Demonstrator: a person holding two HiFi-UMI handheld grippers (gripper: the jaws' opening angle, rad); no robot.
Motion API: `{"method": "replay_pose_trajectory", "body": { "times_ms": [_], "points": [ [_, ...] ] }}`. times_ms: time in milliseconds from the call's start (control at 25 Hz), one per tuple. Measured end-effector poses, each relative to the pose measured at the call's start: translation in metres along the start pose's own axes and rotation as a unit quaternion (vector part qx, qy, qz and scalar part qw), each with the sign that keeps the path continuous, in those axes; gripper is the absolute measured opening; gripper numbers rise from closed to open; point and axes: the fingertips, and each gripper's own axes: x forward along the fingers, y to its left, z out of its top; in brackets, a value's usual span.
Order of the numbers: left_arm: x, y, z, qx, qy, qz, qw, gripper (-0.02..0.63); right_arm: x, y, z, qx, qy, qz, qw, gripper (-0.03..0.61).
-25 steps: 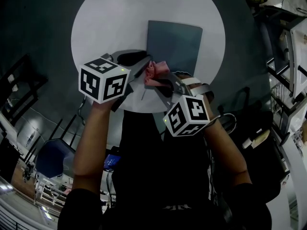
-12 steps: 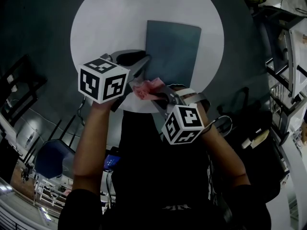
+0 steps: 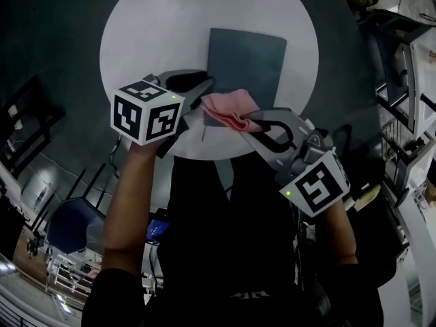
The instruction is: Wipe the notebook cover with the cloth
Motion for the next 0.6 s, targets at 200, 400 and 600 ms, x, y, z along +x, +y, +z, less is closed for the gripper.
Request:
{"method": "replay_pose_trajectory", "body": {
  "times_ms": [200,400,600],
  "points": [
    [-0.001,0.0,-0.001,0.001,0.0,0.001,1.0,0.06,-0.009,-0.074,0.014,-0.007,-0.01,-0.103,0.995,0.012],
    [0.0,0.0,0.001,0.001,-0.002,0.002,1.0,0.06,0.007,-0.123,0.007,-0.033,0.025,-0.166,0.985,0.012],
    [0.0,0.0,0.002,0.001,-0.001,0.001,1.0,0.06,0.032,-0.141,-0.006,-0.089,0.057,-0.175,0.979,0.012]
  ]
}}
